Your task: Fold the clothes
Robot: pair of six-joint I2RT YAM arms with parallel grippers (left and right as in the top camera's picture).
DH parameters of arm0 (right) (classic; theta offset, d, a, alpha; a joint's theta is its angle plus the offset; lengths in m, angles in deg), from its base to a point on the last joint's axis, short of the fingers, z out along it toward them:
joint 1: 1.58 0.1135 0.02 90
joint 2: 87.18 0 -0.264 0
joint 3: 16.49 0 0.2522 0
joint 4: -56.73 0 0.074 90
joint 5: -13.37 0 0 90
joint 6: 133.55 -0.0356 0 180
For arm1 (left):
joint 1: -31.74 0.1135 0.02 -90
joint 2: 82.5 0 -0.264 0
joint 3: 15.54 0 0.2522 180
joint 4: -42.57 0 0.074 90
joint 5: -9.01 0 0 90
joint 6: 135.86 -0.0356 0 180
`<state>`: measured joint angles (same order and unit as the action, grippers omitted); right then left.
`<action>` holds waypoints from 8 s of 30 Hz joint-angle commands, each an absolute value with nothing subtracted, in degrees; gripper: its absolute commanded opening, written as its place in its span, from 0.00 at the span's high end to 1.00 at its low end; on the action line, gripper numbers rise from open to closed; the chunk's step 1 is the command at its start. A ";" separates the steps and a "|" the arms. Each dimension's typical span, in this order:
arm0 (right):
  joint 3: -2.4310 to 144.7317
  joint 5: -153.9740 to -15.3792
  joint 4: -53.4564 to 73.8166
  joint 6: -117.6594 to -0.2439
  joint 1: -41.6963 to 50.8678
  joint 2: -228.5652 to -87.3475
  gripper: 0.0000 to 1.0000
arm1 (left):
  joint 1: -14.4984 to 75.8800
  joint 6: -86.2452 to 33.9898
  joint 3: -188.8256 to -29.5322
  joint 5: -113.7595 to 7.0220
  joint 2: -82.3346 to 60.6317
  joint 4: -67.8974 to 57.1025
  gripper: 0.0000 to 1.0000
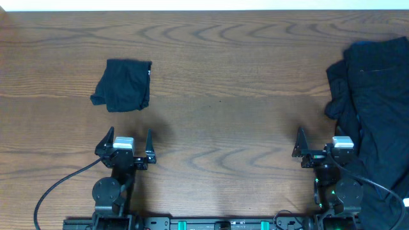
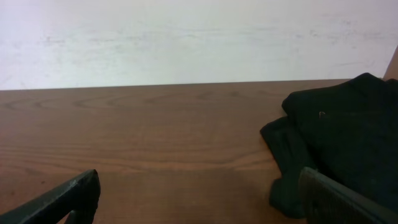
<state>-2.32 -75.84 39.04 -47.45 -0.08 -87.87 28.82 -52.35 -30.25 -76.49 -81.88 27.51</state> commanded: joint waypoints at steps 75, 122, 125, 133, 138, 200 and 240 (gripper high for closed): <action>25.28 -81.43 32.44 -53.40 1.10 -108.57 0.01 | 28.60 -53.35 -29.53 -75.93 -82.27 25.24 0.02; 93.70 -63.68 10.63 -31.22 -11.69 -201.38 0.21 | 28.60 -53.35 -29.53 -75.93 -82.27 25.24 0.02; 93.70 -62.59 12.05 -31.22 -11.77 -203.80 0.23 | 28.60 -53.35 -29.53 -75.93 -82.27 25.24 0.02; 93.70 -61.63 15.94 -27.61 -13.50 -211.30 0.20 | 28.60 -53.35 -29.53 -75.93 -82.27 25.24 0.02; 93.70 -60.36 17.23 -27.59 -15.21 -214.18 0.18 | 28.60 -53.35 -29.53 -75.93 -82.27 25.24 0.02; 95.16 -90.20 8.86 -36.31 -11.71 -196.04 0.99 | 28.60 -53.35 -29.53 -75.93 -82.27 25.24 0.02; 94.79 -97.65 6.93 -51.43 36.90 -208.13 0.43 | 28.60 -53.35 -29.53 -75.93 -82.27 25.24 0.02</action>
<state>93.98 -93.50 7.17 -53.05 39.48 -211.84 28.82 -52.37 -30.38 -76.52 -81.88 27.29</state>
